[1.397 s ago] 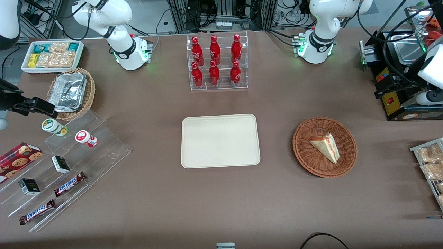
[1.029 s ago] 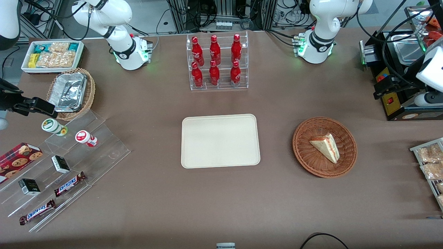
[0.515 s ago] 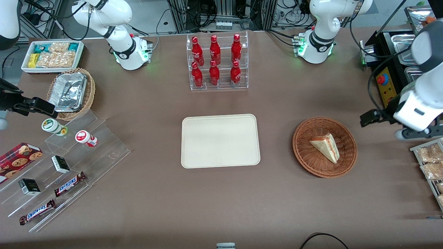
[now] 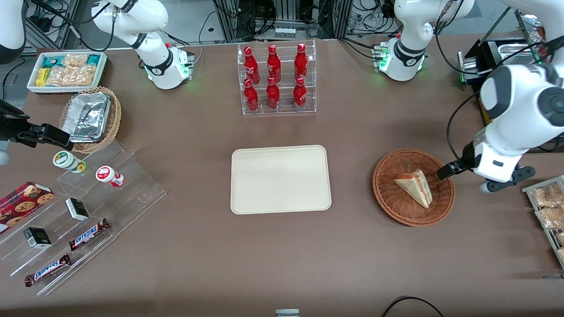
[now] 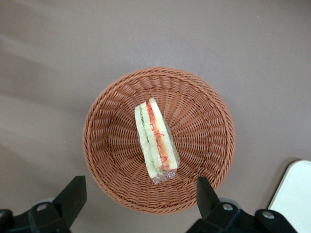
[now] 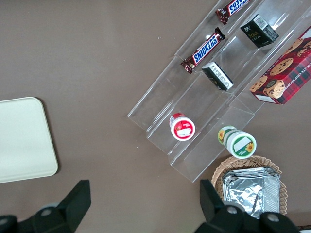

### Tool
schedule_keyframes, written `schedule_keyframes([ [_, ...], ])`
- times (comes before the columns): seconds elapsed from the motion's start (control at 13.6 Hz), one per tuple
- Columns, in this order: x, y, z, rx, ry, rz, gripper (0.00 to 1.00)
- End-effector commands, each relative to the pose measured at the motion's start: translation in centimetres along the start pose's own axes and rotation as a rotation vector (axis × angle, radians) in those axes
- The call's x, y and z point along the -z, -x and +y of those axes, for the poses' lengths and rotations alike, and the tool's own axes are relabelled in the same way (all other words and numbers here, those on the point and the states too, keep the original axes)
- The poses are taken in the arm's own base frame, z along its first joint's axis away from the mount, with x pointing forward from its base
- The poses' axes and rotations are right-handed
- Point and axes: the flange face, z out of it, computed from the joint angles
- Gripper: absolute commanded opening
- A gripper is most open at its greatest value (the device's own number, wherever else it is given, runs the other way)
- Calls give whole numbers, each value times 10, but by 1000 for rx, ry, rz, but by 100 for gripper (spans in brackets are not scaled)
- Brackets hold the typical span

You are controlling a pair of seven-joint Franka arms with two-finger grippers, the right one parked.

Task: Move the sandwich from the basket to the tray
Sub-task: 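Lower the left gripper and close it on the wrapped sandwich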

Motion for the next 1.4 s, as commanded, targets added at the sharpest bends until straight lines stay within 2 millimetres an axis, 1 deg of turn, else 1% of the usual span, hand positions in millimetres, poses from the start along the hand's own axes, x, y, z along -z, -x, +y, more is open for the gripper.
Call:
schedule_keyframes([
  [0.0,-24,17,6,52,10,24,100],
  [0.37,-83,33,7,103,26,41,100],
  [0.59,-98,33,7,115,23,32,100],
  [0.74,-115,33,7,118,22,27,100],
  [0.88,-127,32,8,118,24,27,100],
  [1.18,-140,32,8,122,27,28,100],
  [1.32,-151,33,9,120,26,24,100],
])
